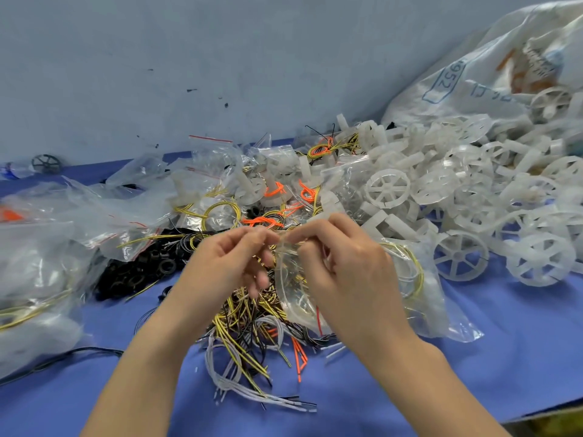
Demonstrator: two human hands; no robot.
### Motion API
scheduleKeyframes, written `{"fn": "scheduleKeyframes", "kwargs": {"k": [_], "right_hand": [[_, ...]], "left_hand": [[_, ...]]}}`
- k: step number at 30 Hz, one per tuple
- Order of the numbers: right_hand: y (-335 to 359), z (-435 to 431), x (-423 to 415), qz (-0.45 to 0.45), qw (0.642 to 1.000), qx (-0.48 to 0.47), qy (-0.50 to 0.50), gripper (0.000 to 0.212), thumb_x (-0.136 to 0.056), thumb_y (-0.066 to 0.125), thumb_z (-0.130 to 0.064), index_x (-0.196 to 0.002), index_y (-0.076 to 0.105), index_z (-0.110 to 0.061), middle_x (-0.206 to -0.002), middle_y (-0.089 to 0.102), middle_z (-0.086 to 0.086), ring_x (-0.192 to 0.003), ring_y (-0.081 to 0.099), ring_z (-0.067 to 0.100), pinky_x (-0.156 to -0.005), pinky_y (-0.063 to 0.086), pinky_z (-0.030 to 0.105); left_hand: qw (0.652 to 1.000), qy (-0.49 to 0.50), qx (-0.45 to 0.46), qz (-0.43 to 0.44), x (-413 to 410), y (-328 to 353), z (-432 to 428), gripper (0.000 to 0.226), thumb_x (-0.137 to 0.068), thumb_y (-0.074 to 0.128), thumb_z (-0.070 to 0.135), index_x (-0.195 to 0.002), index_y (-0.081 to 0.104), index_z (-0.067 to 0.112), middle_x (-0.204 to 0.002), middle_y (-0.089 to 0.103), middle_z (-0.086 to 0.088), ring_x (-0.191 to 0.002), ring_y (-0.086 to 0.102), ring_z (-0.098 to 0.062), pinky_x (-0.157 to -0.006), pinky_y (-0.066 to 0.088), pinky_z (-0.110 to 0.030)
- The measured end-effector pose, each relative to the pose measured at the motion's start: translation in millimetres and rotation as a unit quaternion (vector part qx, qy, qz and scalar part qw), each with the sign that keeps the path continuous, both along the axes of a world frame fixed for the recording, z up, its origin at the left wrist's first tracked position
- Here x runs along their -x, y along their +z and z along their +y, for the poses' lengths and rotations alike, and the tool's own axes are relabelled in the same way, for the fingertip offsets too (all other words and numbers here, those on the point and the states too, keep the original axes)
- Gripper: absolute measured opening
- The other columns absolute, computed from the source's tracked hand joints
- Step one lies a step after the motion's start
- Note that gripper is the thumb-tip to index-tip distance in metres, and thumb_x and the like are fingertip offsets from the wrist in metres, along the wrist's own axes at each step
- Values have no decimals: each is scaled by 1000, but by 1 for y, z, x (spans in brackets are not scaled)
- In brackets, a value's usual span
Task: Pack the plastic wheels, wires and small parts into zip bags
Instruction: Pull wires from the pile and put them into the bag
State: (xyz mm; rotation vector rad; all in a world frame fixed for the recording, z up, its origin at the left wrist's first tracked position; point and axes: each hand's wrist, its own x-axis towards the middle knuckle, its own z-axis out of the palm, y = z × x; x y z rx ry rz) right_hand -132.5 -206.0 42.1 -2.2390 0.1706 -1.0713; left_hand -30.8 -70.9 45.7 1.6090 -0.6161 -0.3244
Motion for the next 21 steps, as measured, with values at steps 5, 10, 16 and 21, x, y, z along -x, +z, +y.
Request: {"fn": "scheduleKeyframes", "kwargs": {"k": [5, 10, 16, 21], "right_hand": [[0, -12, -2, -22, 998, -39, -35, 22, -90, 49, -27, -89, 70, -32, -82, 52, -13, -61, 46, 9, -56, 43, 37], [1, -15, -1, -53, 996, -57, -50, 23, -90, 50, -23, -90, 71, -31, -85, 58, -11, -60, 45, 9, -57, 41, 35], [-3, -13, 0, -44, 997, -42, -43, 20, -91, 52, -23, -91, 71, -31, -81, 49, -14, -61, 45, 10, -57, 42, 37], [-2, -16, -2, -31, 998, -26, -44, 23, -90, 48, -28, -92, 70, -34, -81, 45, -15, -62, 48, 10, -58, 41, 35]], "left_hand": [[975, 172, -87, -107, -20, -13, 17, 23, -99, 53, 30, -88, 72, 23, -71, 66, 2, -53, 59, -11, -49, 46, -24], [950, 223, -135, -171, -30, -19, 15, 24, -97, 51, 39, -86, 70, 28, -74, 69, 1, -69, 65, -22, -69, 55, -44], [920, 229, -199, -246, -56, -17, -5, 22, -99, 47, 32, -102, 68, 28, -68, 60, 11, -60, 56, -3, -55, 45, -30], [892, 151, -310, -293, -72, -19, -32, 27, -101, 45, 30, -113, 68, 22, -91, 66, 5, -83, 61, -15, -71, 46, -31]]}}
